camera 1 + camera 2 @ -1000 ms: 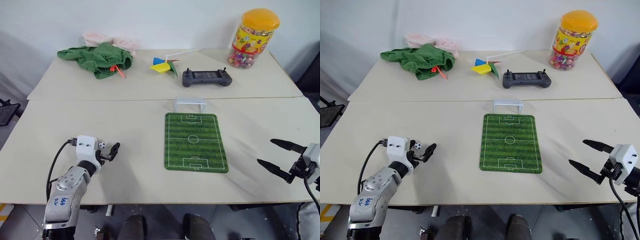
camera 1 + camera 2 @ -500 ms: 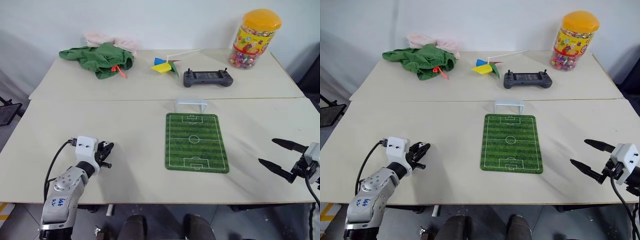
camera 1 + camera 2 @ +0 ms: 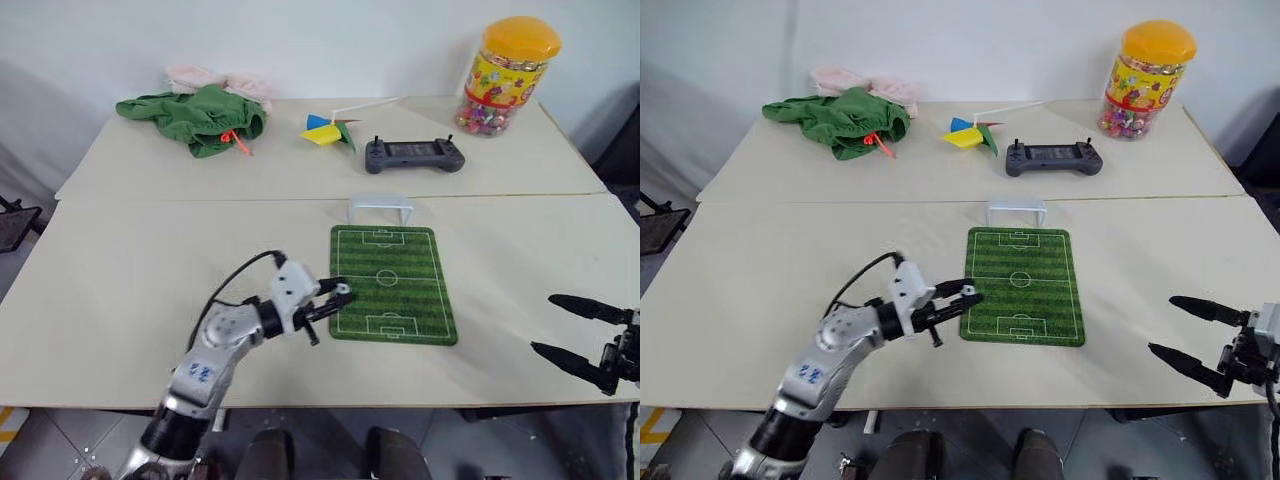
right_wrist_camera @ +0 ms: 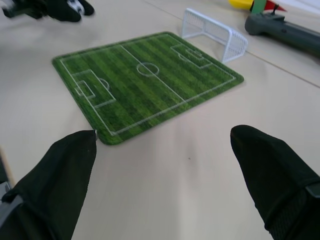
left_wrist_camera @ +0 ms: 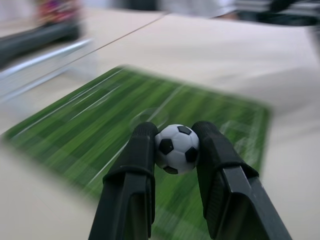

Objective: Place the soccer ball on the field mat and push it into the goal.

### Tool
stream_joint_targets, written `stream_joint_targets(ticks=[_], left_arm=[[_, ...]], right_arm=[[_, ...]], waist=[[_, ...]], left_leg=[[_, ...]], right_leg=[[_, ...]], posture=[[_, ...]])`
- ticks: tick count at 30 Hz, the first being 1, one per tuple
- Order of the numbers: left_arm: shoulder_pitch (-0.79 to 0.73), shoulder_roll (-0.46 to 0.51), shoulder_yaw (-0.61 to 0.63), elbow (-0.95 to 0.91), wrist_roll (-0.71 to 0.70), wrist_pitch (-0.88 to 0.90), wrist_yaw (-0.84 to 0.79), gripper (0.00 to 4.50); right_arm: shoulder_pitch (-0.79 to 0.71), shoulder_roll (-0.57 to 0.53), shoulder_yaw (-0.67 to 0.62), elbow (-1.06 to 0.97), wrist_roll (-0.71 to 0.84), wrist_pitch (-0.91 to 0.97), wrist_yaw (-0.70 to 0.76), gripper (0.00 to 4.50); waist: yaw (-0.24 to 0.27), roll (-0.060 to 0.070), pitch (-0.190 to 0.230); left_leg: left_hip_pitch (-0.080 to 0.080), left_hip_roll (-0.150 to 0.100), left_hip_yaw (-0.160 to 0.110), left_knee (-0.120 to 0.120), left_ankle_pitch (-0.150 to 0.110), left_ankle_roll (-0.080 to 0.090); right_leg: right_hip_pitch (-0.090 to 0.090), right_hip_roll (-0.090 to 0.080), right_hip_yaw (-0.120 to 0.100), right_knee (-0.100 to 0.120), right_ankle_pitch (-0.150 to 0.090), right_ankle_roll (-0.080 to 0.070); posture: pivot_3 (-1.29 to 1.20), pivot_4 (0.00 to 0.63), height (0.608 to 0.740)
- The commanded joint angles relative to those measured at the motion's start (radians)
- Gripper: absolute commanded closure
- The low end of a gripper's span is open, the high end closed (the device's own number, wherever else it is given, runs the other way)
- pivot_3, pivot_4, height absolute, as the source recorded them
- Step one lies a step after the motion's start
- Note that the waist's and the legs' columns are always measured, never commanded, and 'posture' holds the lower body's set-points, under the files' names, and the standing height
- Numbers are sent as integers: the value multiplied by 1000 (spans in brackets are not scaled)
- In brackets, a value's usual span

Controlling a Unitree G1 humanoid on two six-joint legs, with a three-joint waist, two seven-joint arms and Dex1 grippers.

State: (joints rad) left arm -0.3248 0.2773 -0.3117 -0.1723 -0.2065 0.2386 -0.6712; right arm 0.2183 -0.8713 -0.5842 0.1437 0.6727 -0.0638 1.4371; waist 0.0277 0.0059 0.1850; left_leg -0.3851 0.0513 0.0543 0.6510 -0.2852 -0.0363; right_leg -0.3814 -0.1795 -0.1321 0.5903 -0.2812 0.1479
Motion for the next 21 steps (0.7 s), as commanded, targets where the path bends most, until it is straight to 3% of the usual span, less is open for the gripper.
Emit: stream_joint_targets(ticks=[1,6,21], left_arm=[[-83,-76,-97,99,52,-36,-31,3622],[-107,-105,-170,171,105,-107,-80,3622],[-139,-116,-154,310,167,-165,-105,3622]], right_arm=[[69,28,-70,-75,21,12,-18,0],[153,74,-105,-140,11,14,-56,0],[311,161,-171,-280,12,24,-144,0]], waist=[[5,-1,0],[11,-1,1],[24,-1,0]], left_leg=[[0,0,0,0,0,0],[-2,-1,0,1,-1,1],[-2,0,1,1,-3,6]], right_leg=[[0,0,0,0,0,0],[0,0,1,-3,1,2],[-1,0,1,-3,1,1]], posture=[[0,150,740],[0,150,740],[0,150,740]])
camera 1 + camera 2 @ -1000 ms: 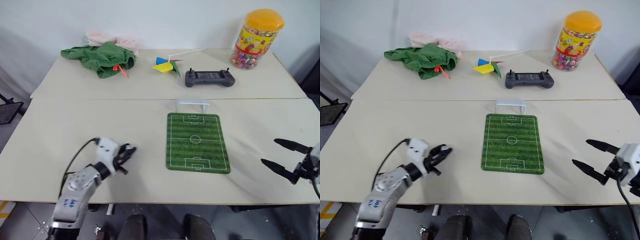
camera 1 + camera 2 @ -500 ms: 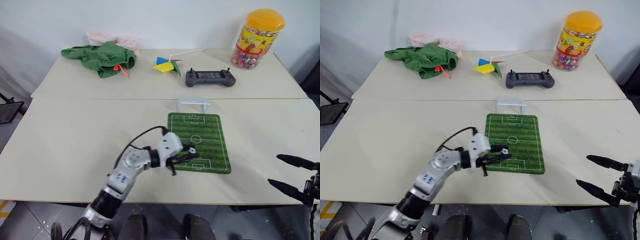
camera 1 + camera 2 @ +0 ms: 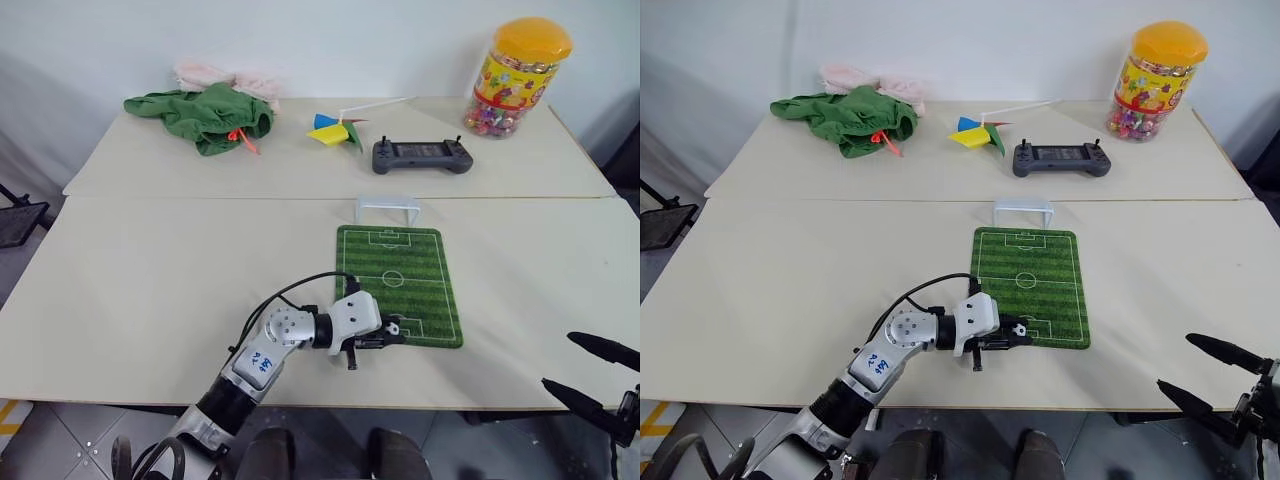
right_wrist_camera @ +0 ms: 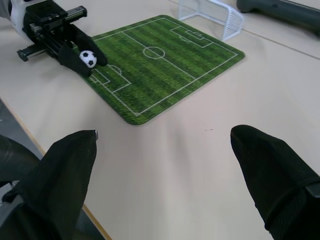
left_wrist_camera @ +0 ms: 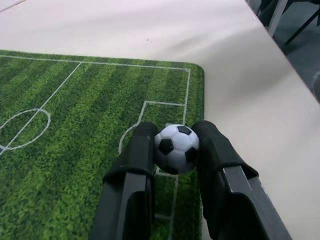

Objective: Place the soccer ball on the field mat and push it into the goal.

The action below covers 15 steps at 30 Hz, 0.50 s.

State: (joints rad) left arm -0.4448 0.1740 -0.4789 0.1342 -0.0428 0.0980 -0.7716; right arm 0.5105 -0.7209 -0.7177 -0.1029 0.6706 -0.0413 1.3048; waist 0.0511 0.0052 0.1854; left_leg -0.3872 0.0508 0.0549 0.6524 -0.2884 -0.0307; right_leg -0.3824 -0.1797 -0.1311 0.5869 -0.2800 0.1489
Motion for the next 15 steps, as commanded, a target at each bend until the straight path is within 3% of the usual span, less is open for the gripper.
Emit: stream_joint_targets(ticks=[1,15], left_arm=[[-29,-19,14,16,4,-30,-5,3622],[-60,-42,8,82,3,-71,-81,3622]], right_arm=[[22,11,-39,-37,14,3,-15,0],[41,19,-42,-68,12,7,-70,0]], waist=[[1,0,0],[2,0,0]], left_leg=[[0,0,0,0,0,0],[0,0,0,0,0,0]], right_leg=[[0,0,0,0,0,0],[0,0,0,0,0,0]], posture=[[0,150,740],[0,150,740]])
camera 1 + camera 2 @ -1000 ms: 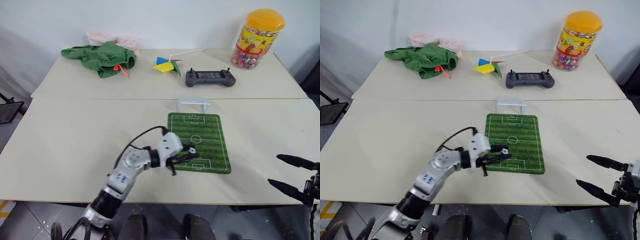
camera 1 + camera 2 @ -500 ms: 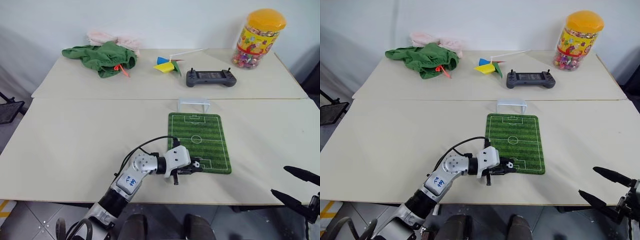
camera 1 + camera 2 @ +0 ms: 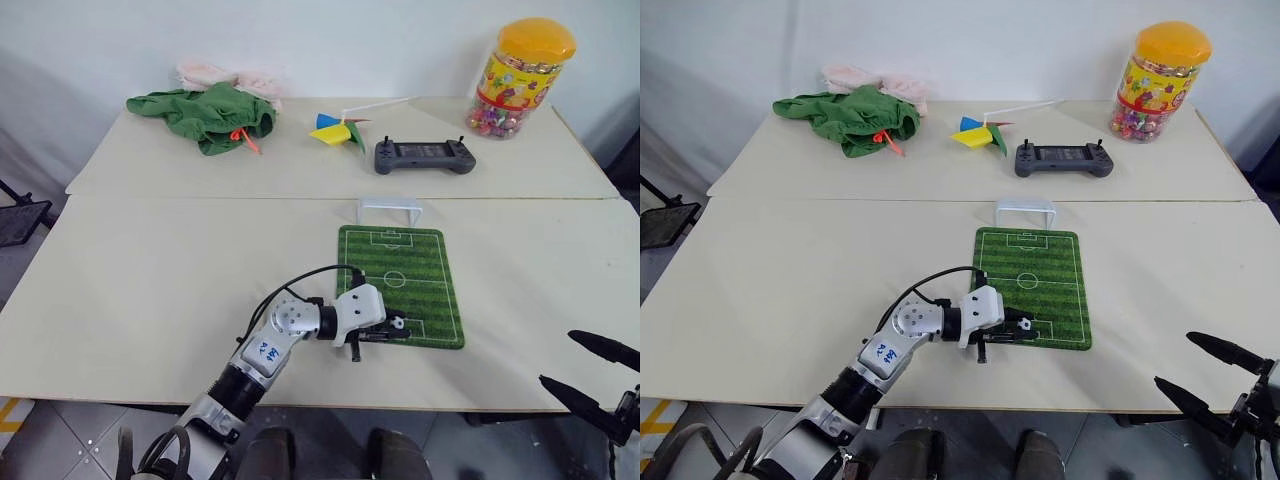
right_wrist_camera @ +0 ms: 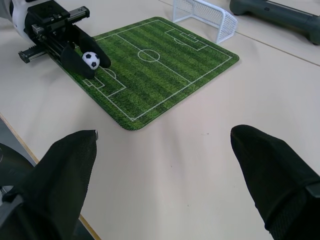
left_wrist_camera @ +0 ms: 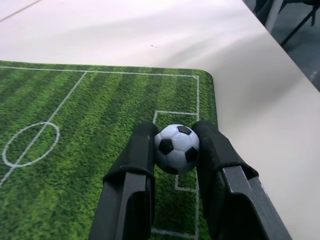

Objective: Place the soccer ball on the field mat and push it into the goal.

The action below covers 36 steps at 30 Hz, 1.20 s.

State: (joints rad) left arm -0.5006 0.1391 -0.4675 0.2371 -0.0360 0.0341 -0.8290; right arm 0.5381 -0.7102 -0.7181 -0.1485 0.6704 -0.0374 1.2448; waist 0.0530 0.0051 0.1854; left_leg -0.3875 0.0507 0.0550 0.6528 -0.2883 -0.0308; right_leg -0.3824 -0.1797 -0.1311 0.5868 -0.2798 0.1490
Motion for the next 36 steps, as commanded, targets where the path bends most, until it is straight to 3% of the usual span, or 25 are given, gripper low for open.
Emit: stream_joint_targets(ticks=[1,12,24,30,33,36], left_arm=[[-3,-7,-5,-22,-2,-8,-26,3622],[-6,-23,-8,13,22,-26,-15,3622],[-16,-35,4,11,15,-37,-9,17],[-49,-27,81,-78,-52,-97,-27,17],[-29,-2,126,-174,-114,-88,-56,623],[1,49,127,-260,-160,-27,-114,1577]], right_arm=[[15,8,-42,-23,11,2,-11,0],[31,18,-41,-38,5,-3,-40,0],[27,14,-32,-37,-4,-1,-60,0],[13,8,-28,-29,-10,3,-69,0],[8,8,-27,-24,-13,1,-70,0],[8,11,-29,-21,-11,0,-64,0]], waist=[[0,0,0],[1,0,0],[1,0,0],[0,0,0],[-3,0,0],[-2,1,0]], left_leg=[[0,0,0,0,0,0],[0,0,0,0,0,0],[0,0,0,1,0,0],[0,0,0,1,0,0],[0,0,0,0,0,0],[0,0,0,0,1,-1]], right_leg=[[0,0,0,0,0,0],[0,0,0,0,0,0],[0,0,0,0,0,0],[0,0,0,1,0,0],[0,0,0,1,0,0],[0,0,0,1,0,0]], posture=[[0,150,740],[0,150,740],[0,150,740],[0,150,740],[0,150,740],[0,150,740]])
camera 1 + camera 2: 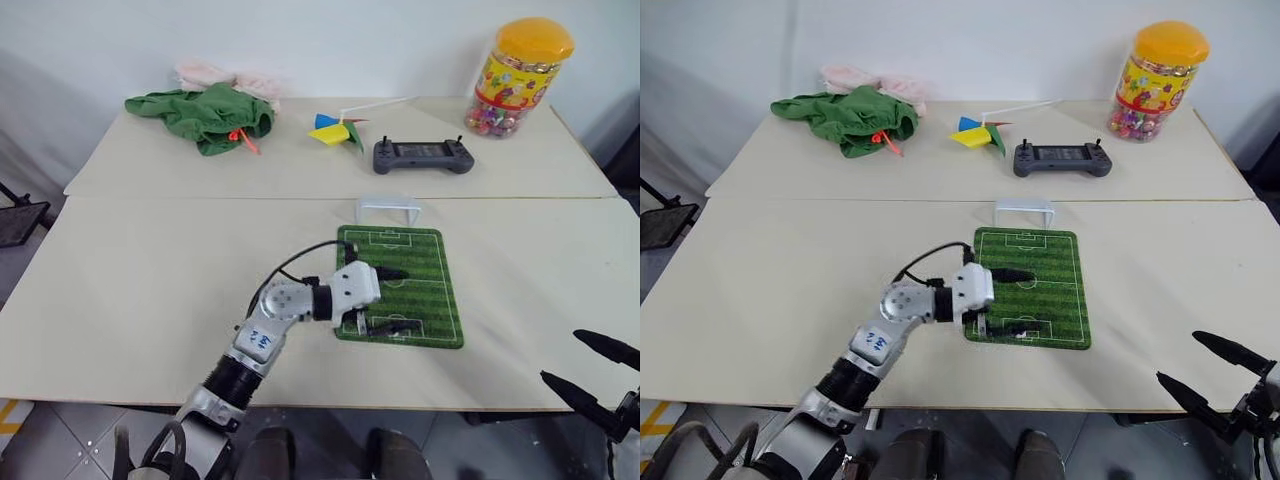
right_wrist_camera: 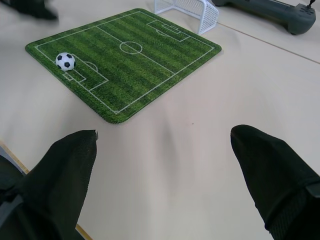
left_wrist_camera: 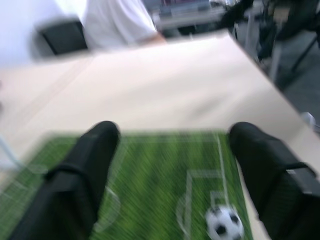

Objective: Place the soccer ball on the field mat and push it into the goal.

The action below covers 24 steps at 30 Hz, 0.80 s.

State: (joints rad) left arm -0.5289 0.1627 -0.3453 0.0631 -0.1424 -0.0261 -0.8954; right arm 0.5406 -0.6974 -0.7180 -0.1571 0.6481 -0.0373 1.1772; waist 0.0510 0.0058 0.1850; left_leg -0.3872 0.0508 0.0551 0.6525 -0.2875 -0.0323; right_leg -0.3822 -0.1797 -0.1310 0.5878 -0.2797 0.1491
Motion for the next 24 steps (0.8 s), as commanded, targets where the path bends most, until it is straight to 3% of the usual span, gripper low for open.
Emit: stream_joint_targets(ticks=[1,5,9,18,24], left_arm=[[52,56,-3,-120,-71,52,-79,1893],[99,131,-44,-176,-77,98,-149,3092],[104,131,-89,-143,-35,91,-152,4470],[59,59,-157,28,64,6,-123,4492],[-13,-9,-132,181,134,-33,-21,4492]], right_arm=[[4,0,-29,-9,12,-2,7,0],[-3,2,-23,-1,9,-4,12,0],[-11,9,-14,2,2,-9,7,0],[5,35,-26,-29,2,-21,2,0],[23,58,-35,-46,-1,-26,-14,0]], waist=[[0,0,0],[-1,0,0],[5,0,0],[2,0,0],[3,0,0]], left_leg=[[0,0,0,0,0,0],[0,0,0,1,0,0],[0,0,0,4,-3,6],[0,0,0,5,-4,6],[0,0,0,6,-5,7]], right_leg=[[0,0,0,0,0,0],[0,0,0,1,0,0],[1,0,1,1,0,-1],[1,0,1,1,0,0],[1,0,1,1,0,0]], posture=[[0,150,740],[0,150,740],[0,150,740],[0,150,740],[0,150,740]])
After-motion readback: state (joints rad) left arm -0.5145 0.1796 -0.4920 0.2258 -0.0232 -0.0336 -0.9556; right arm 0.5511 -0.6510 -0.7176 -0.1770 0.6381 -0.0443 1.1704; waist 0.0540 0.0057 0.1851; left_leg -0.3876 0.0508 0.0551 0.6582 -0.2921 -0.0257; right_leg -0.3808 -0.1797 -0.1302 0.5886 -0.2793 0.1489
